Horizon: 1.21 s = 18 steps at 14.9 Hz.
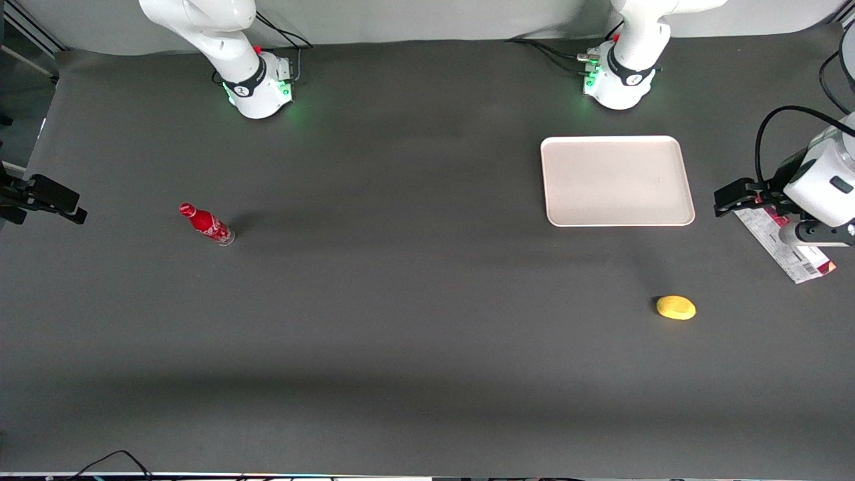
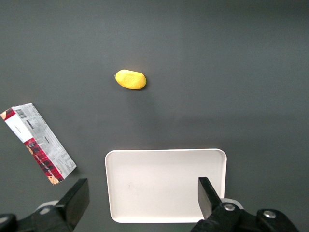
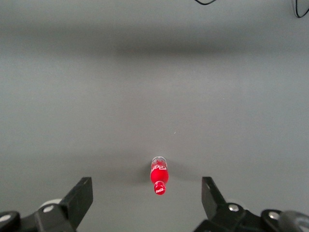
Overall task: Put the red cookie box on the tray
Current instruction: 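Move the left gripper over the red-and-white cookie box lying flat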
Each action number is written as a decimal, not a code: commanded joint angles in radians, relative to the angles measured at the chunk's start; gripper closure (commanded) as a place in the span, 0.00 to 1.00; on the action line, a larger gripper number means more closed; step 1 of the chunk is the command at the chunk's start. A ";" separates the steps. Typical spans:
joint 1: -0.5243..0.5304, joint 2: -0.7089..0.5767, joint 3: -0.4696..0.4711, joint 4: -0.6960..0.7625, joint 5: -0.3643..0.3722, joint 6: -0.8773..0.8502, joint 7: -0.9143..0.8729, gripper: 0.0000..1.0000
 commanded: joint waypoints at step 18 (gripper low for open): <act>0.011 0.003 0.037 0.019 0.028 -0.059 -0.006 0.00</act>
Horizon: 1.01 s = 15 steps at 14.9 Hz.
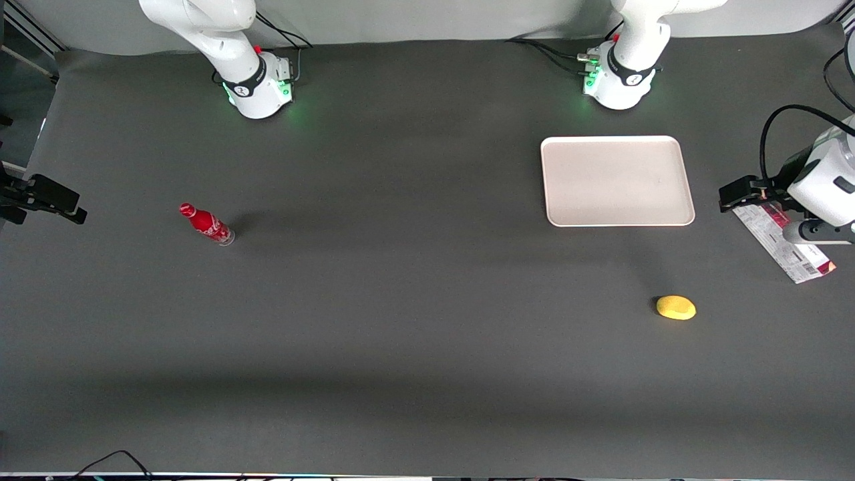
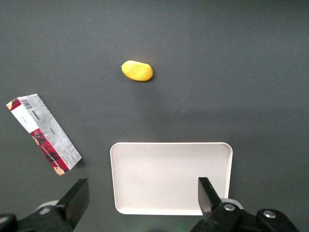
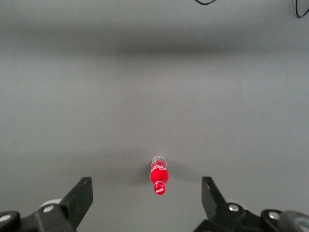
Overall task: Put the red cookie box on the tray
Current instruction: 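Move the left gripper over the red-and-white cookie box lying flat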
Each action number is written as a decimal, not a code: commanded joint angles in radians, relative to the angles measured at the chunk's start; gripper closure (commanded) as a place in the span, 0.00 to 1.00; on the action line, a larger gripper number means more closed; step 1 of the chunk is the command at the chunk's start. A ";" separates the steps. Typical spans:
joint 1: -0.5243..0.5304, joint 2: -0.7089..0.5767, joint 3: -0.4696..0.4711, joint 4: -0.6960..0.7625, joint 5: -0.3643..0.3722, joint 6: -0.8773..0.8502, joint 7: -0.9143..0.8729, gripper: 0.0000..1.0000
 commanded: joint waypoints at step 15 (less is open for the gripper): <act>0.452 0.056 0.079 -0.068 0.015 0.048 0.015 0.00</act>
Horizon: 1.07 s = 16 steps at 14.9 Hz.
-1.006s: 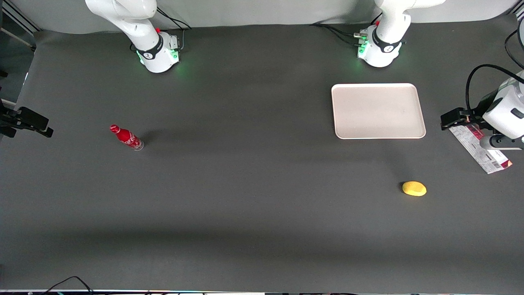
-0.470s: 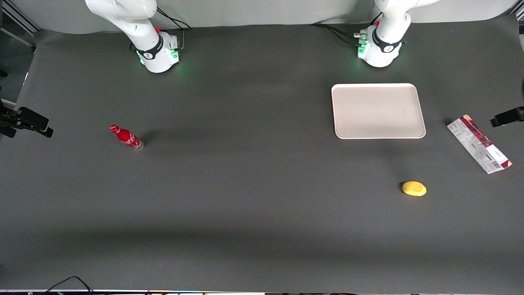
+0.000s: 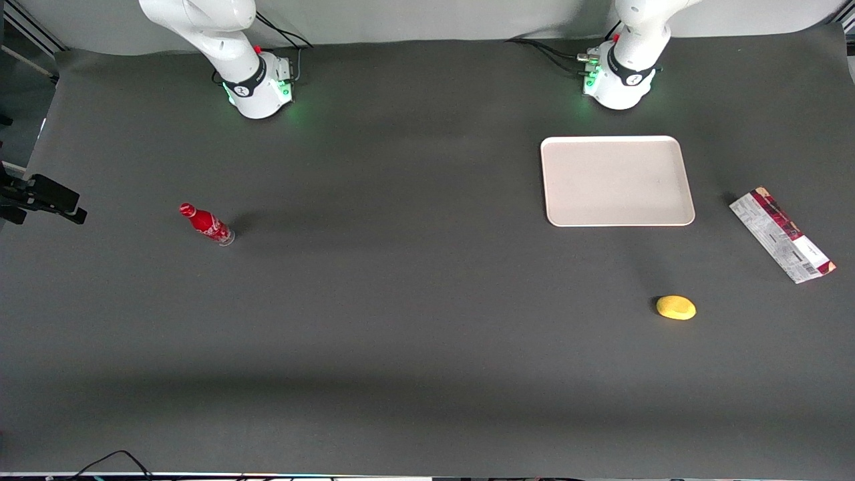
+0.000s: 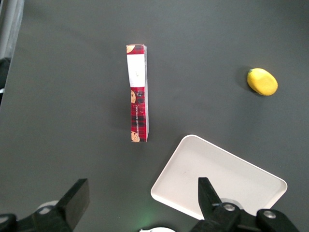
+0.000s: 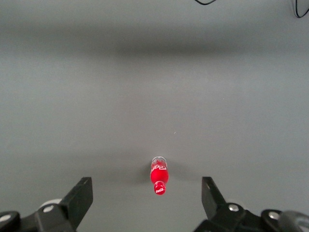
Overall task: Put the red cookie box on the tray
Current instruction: 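Lower the open left gripper and close it on the cookie box end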
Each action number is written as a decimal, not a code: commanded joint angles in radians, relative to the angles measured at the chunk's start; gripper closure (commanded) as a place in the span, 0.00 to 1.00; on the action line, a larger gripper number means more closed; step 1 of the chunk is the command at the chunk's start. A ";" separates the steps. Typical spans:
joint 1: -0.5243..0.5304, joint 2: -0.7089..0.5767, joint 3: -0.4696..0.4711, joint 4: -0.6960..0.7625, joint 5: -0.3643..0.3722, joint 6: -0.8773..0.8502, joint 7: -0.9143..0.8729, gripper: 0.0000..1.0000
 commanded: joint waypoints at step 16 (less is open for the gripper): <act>-0.010 0.237 0.145 -0.540 -0.125 0.946 0.233 0.00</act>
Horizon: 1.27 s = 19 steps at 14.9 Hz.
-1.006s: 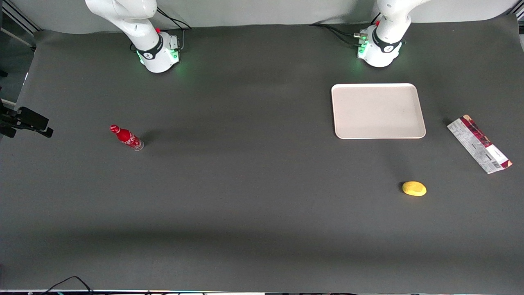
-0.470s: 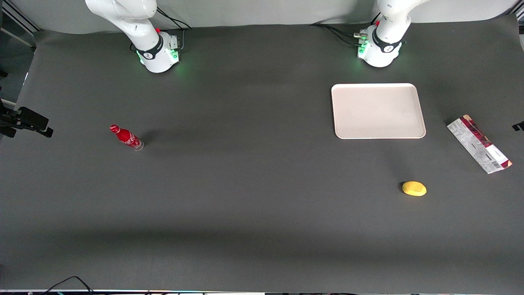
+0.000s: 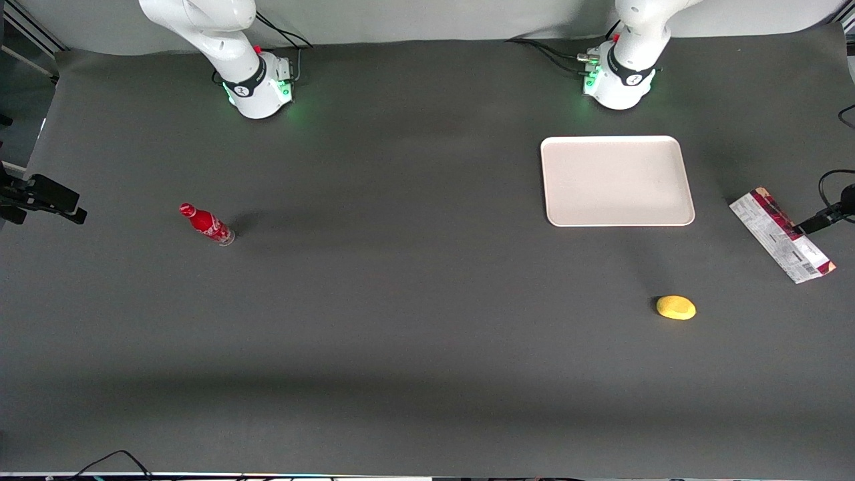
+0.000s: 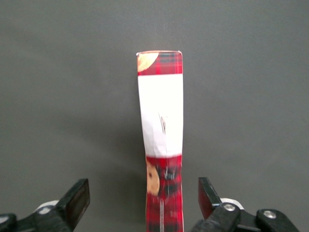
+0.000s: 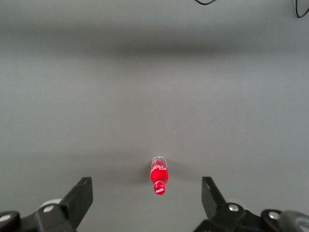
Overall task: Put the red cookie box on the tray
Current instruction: 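Lower the open left gripper and close it on the cookie box end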
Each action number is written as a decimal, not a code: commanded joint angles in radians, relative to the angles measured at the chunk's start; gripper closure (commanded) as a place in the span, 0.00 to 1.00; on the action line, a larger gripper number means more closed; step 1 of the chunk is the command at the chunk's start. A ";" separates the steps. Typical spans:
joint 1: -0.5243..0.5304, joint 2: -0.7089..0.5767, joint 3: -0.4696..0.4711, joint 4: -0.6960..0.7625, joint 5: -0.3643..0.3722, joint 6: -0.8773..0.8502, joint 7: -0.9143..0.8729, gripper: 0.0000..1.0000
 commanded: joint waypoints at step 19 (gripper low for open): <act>-0.020 -0.069 -0.049 0.005 -0.035 -0.048 0.170 1.00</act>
